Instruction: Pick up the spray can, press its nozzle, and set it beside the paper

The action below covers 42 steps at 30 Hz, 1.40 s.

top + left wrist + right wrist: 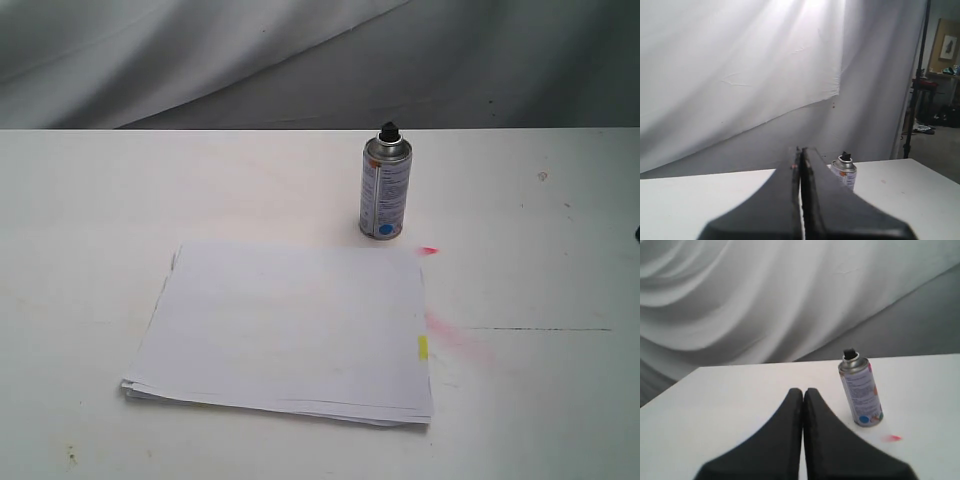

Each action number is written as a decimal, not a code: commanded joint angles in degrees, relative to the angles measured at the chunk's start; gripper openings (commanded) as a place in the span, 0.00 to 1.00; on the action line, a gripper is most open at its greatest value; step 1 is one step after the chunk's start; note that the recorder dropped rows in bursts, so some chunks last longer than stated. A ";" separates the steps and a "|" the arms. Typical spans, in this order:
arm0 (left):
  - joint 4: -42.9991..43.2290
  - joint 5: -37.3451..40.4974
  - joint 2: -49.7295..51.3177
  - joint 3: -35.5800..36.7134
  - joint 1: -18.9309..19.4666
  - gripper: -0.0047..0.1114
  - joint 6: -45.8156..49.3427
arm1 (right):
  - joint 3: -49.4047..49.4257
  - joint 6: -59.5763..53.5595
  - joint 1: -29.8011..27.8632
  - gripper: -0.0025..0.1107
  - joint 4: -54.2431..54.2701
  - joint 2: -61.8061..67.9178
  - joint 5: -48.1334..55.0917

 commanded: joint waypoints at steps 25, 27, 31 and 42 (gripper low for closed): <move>-2.10 -1.30 0.89 0.39 -0.32 0.04 1.95 | 2.49 -0.61 -7.87 0.02 0.53 1.89 -1.28; -2.10 -1.30 -1.34 0.39 -0.32 0.04 1.95 | 2.49 -0.61 -12.84 0.02 0.53 0.70 -1.28; -2.10 -1.30 -8.52 0.39 -0.32 0.04 1.95 | 2.49 -0.61 -24.75 0.02 0.53 -0.96 -1.28; -2.10 -1.30 -13.94 0.39 -0.32 0.04 1.95 | 2.49 -0.61 -28.69 0.02 0.53 -15.64 -1.28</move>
